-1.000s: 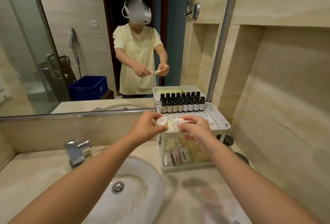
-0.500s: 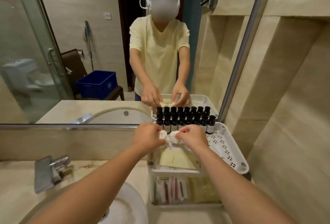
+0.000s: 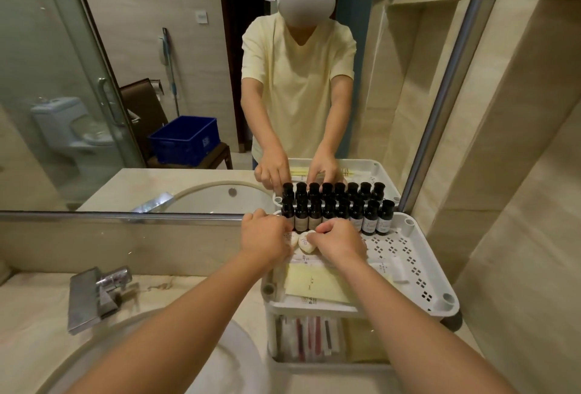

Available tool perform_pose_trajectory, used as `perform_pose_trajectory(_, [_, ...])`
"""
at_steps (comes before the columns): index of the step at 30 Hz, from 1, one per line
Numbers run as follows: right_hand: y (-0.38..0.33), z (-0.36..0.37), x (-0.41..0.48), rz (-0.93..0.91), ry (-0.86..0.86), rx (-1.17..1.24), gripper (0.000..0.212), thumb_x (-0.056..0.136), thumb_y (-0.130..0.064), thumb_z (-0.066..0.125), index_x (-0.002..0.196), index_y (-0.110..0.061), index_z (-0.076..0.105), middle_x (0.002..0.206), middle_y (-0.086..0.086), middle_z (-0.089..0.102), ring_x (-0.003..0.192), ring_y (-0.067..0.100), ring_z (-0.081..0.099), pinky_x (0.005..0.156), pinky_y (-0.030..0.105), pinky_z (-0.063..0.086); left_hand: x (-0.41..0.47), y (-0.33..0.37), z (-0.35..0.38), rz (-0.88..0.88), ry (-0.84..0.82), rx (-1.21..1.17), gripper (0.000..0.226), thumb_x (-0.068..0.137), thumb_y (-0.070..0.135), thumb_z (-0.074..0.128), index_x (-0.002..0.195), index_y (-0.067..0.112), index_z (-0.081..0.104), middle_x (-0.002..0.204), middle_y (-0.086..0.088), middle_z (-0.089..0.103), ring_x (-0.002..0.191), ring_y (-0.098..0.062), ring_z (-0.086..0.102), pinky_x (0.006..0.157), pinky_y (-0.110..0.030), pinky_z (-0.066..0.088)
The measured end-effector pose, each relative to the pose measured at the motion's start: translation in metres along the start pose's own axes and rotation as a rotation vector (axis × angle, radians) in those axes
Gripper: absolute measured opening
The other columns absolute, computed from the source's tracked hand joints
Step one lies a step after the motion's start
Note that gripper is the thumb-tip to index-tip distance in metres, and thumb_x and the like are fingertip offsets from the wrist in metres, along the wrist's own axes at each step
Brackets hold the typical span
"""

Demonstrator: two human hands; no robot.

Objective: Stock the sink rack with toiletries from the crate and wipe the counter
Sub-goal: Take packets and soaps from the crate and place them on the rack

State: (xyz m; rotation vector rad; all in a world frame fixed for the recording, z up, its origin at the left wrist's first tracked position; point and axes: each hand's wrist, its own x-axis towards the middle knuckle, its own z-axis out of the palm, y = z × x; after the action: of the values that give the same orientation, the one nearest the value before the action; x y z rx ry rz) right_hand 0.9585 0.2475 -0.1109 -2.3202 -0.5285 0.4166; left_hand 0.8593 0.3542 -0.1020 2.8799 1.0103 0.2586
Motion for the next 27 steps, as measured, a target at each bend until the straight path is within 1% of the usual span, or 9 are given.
perform_pose_trajectory(4, [0.000,0.005,-0.001,-0.031,0.057,-0.082,0.016,0.077,-0.047,0.069,0.077,-0.034,0.060,0.070,-0.018,0.062,0.076,0.012,0.061,0.081,0.038,0.054,-0.001,0.000,0.001,-0.012,0.006,0.007,0.027,0.075,0.037,0.067,0.102,0.036,0.062,0.092,0.012,0.063,0.101,-0.015,0.046,0.082,-0.030,0.028])
perform_pose_trajectory(6, [0.002,0.007,-0.002,-0.067,0.100,-0.136,0.020,0.077,-0.053,0.068,0.081,-0.035,0.060,0.070,-0.018,0.061,0.082,0.015,0.060,0.082,0.036,0.051,-0.002,0.000,0.002,-0.006,0.015,0.016,0.023,0.077,0.039,0.068,0.100,0.036,0.064,0.091,0.012,0.063,0.100,-0.015,0.046,0.081,-0.030,0.028])
perform_pose_trajectory(10, [0.004,0.005,-0.005,-0.165,0.167,-0.251,0.027,0.084,-0.058,0.064,0.097,-0.034,0.064,0.081,-0.013,0.066,0.090,0.017,0.049,0.083,0.034,0.037,-0.003,0.001,0.003,-0.001,0.040,0.034,0.020,0.080,0.040,0.066,0.099,0.036,0.066,0.097,0.012,0.065,0.102,-0.015,0.047,0.085,-0.031,0.031])
perform_pose_trajectory(13, [0.003,0.002,-0.007,-0.256,0.203,-0.359,0.032,0.088,-0.056,0.060,0.105,-0.030,0.066,0.090,-0.009,0.070,0.096,0.016,0.055,0.091,0.036,0.035,-0.005,0.001,0.004,-0.001,0.054,0.040,0.020,0.082,0.040,0.064,0.102,0.036,0.066,0.102,0.012,0.064,0.103,-0.016,0.048,0.089,-0.032,0.033])
perform_pose_trajectory(16, [0.004,0.003,-0.008,-0.309,0.209,-0.445,0.031,0.092,-0.053,0.056,0.105,-0.028,0.069,0.098,-0.007,0.070,0.106,0.017,0.055,0.097,0.036,0.032,-0.010,0.001,0.002,-0.004,0.075,0.020,0.021,0.084,0.040,0.060,0.104,0.036,0.065,0.105,0.011,0.064,0.105,-0.016,0.048,0.091,-0.032,0.033])
perform_pose_trajectory(18, [0.004,0.004,-0.009,-0.320,0.219,-0.445,0.029,0.093,-0.051,0.054,0.104,-0.029,0.070,0.099,-0.007,0.070,0.108,0.017,0.055,0.098,0.037,0.031,-0.015,0.000,0.000,-0.008,0.095,-0.010,0.023,0.085,0.039,0.059,0.107,0.036,0.064,0.108,0.011,0.064,0.107,-0.016,0.047,0.091,-0.032,0.032])
perform_pose_trajectory(22, [0.002,0.002,-0.019,-0.367,0.254,-0.374,0.021,0.094,-0.041,0.053,0.104,-0.031,0.069,0.094,-0.011,0.069,0.102,0.014,0.055,0.096,0.036,0.031,-0.028,-0.003,-0.006,-0.037,0.135,-0.094,0.029,0.085,0.045,0.062,0.113,0.039,0.061,0.116,0.014,0.061,0.113,-0.014,0.047,0.096,-0.033,0.029])
perform_pose_trajectory(25, [-0.004,0.002,-0.035,-0.434,0.227,-0.313,0.020,0.092,-0.037,0.053,0.105,-0.033,0.067,0.095,-0.013,0.067,0.102,0.013,0.053,0.095,0.035,0.031,-0.045,-0.011,-0.012,-0.046,0.198,-0.132,0.031,0.086,0.046,0.062,0.116,0.041,0.059,0.120,0.016,0.060,0.117,-0.011,0.047,0.100,-0.033,0.027])
perform_pose_trajectory(27, [-0.011,0.006,-0.047,-0.482,0.188,-0.255,0.019,0.091,-0.037,0.055,0.106,-0.035,0.066,0.100,-0.015,0.065,0.104,0.012,0.052,0.095,0.034,0.031,-0.060,-0.020,-0.017,-0.059,0.235,-0.176,0.031,0.087,0.048,0.061,0.117,0.041,0.058,0.118,0.019,0.061,0.117,-0.008,0.049,0.101,-0.032,0.028])
